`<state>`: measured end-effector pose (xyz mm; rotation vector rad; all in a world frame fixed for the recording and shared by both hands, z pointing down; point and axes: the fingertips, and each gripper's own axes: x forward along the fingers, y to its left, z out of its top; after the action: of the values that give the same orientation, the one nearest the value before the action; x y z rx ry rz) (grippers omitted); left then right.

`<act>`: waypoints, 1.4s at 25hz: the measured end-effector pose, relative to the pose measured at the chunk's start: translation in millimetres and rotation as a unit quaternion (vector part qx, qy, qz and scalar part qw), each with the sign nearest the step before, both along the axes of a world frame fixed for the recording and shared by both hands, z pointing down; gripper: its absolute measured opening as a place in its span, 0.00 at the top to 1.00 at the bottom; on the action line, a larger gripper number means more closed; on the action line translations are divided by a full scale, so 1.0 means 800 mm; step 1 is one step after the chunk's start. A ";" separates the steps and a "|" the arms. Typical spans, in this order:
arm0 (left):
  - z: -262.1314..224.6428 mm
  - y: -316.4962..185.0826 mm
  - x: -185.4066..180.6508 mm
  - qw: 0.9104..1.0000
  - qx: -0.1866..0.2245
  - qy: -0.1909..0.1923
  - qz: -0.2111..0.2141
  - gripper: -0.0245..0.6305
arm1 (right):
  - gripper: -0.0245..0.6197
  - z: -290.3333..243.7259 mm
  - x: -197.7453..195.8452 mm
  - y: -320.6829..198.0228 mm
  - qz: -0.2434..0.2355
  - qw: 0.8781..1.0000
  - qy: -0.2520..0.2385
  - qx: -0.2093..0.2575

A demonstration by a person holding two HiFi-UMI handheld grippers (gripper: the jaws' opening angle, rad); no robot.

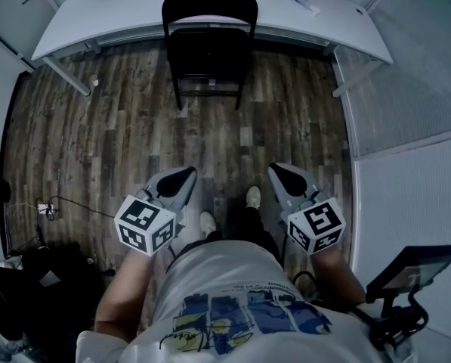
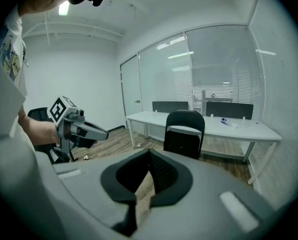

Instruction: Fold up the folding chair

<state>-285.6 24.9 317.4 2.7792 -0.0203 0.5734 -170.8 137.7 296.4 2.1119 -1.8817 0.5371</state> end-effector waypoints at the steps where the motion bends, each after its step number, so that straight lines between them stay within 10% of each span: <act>1: 0.000 0.001 0.000 1.000 -0.002 0.000 0.001 0.96 | 0.96 0.000 -0.001 0.000 0.000 1.000 0.000 -0.001; 35: 0.014 0.016 0.013 1.000 -0.007 -0.003 0.025 0.96 | 0.96 0.004 -0.018 -0.001 -0.025 1.000 0.009 -0.005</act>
<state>-275.3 37.6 328.7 2.7706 0.0520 0.5931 -185.5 136.5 299.2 2.0496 -1.9123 0.5140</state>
